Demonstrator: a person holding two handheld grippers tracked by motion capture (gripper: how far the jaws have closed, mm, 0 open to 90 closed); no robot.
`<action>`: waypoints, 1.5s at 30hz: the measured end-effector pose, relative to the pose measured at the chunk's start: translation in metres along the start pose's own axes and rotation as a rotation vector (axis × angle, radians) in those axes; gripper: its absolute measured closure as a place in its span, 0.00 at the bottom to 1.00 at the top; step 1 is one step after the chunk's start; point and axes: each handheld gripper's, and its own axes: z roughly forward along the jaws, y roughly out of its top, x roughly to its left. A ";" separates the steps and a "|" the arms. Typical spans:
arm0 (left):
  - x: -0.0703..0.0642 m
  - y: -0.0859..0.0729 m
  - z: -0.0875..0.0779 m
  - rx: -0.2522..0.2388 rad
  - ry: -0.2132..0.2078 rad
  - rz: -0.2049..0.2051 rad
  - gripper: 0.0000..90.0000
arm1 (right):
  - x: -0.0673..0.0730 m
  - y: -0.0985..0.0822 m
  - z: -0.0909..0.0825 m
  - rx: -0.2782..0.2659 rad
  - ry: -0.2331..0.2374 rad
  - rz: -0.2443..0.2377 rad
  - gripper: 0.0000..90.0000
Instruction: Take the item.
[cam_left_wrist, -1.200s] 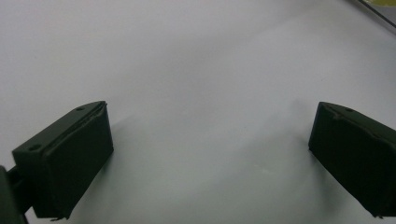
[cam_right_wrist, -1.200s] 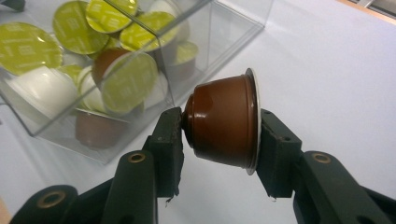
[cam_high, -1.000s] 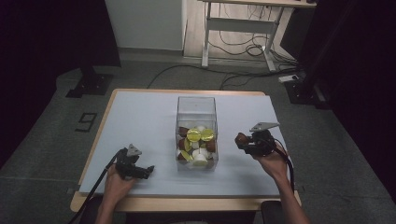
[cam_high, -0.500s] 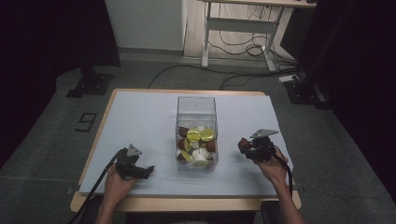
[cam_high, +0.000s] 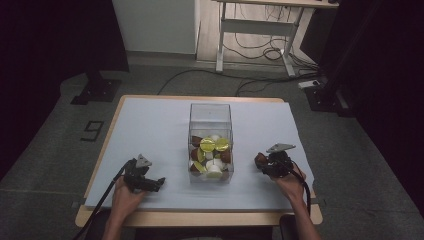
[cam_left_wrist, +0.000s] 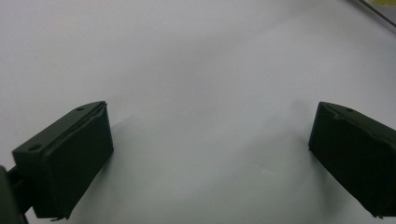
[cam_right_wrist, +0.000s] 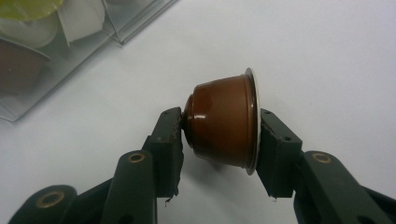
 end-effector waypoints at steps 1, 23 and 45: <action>0.000 0.000 0.000 0.000 0.000 0.000 0.00 | 0.000 -0.001 0.001 0.002 0.000 0.001 0.62; 0.000 0.000 0.000 0.000 0.000 0.000 0.00 | 0.000 -0.006 0.005 0.012 0.010 0.057 0.35; 0.000 0.000 0.000 0.000 0.000 0.000 0.00 | 0.004 -0.026 -0.017 0.008 -0.004 0.024 0.14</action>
